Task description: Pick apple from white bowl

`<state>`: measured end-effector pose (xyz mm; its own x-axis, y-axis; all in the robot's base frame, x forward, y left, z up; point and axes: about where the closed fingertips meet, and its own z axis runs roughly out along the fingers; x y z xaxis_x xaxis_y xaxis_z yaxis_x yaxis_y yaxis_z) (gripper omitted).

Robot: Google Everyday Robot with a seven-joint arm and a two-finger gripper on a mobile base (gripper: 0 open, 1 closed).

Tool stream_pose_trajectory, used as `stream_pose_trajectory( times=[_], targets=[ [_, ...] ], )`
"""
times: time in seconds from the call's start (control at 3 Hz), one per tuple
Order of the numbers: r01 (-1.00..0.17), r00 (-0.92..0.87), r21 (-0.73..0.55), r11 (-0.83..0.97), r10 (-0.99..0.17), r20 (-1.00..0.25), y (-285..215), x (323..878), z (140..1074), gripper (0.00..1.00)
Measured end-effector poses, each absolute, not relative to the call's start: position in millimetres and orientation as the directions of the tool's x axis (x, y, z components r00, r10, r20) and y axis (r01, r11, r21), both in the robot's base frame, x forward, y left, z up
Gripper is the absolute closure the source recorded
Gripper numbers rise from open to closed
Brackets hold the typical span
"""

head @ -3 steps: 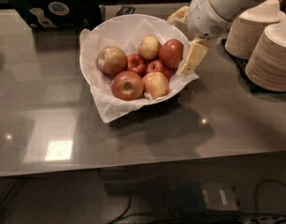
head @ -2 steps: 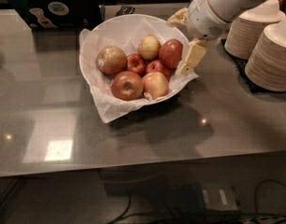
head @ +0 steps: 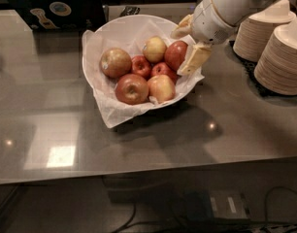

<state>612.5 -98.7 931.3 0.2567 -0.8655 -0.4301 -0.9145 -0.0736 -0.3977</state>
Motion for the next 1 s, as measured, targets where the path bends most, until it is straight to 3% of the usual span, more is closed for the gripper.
stream_pose_trajectory(
  times=[1.0],
  targets=[
    [-0.927,0.242,-0.367,-0.073,-0.866,-0.438,-95.5,624.7,912.9,0.32]
  ],
)
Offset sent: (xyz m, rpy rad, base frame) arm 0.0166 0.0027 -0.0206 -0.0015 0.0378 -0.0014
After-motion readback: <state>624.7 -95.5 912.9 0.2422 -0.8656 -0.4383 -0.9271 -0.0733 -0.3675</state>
